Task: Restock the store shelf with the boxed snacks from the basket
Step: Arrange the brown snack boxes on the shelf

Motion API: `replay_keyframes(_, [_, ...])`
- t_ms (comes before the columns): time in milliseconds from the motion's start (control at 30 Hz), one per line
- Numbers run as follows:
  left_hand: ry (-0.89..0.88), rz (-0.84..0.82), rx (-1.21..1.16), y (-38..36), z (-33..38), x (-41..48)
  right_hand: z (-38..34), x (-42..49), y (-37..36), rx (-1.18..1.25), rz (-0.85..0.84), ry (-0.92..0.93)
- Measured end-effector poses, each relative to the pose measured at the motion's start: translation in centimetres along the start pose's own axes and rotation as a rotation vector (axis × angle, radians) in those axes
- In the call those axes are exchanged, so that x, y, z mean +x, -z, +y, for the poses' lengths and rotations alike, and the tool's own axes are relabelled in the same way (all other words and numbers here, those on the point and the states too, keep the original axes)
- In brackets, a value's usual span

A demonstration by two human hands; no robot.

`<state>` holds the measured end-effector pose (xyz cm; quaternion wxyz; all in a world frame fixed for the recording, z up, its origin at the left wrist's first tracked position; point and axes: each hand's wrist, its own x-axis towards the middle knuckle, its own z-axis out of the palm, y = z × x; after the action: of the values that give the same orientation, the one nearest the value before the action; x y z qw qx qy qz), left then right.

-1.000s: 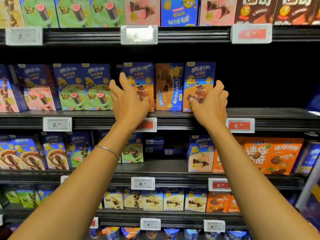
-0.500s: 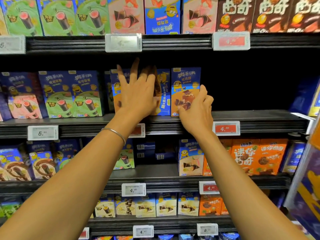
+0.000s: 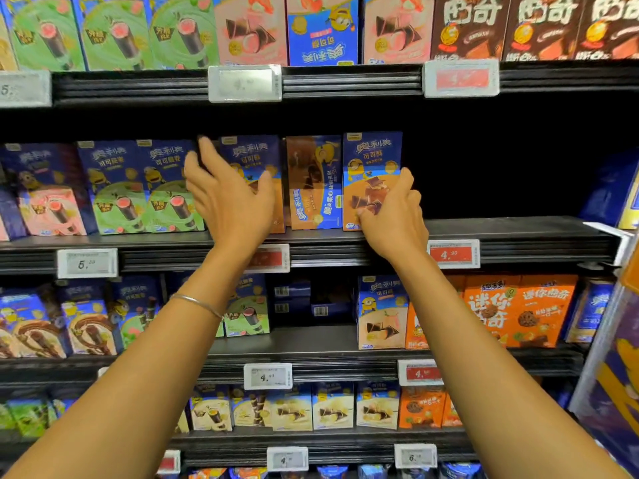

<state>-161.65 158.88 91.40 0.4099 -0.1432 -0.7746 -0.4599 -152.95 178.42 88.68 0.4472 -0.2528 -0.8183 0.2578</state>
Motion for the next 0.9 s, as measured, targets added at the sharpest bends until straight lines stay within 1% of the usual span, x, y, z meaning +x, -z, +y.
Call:
replay_keyframes(67, [0.118, -0.115, -0.017, 0.1, -1.0, 0.6, 0.0, 0.0, -0.1, -0.003, 0.0, -0.003])
replay_keyframes(133, [0.18, -0.235, -0.022, 0.0, -1.7, 0.9, 0.0, 0.1, 0.0, 0.0, -0.007, -0.012])
replay_keyframes(233, [0.224, -0.313, -0.134, -0.4, -2.4, 1.1, 0.0, 0.6, 0.3, 0.019, -0.031, -0.021])
replay_keyframes(367, [0.215, -0.334, -0.142, -0.7, -2.3, 0.9, 0.3, 1.0, 0.8, 0.043, -0.084, -0.013])
replay_keyframes(533, [0.214, -0.346, -0.079, -0.9, -1.9, 0.7, 0.3, 1.0, 0.7, 0.055, -0.071, -0.028])
replay_keyframes(633, [0.203, -0.347, -0.099, -0.9, -2.0, 0.6, 0.2, 1.1, 0.7, 0.065, -0.08, -0.023])
replay_keyframes(700, [0.203, -0.351, -0.139, -0.8, -2.1, 0.7, 0.2, 1.1, 0.9, 0.101, -0.116, -0.025])
replay_keyframes(833, [0.259, -0.328, -0.241, -0.4, -2.5, 1.0, 0.4, 1.5, 1.5, 0.199, -0.152, -0.045])
replay_keyframes(900, [0.249, -0.341, -0.235, -0.2, -2.8, 1.1, 0.6, 1.9, 1.6, 0.294, -0.163, -0.086])
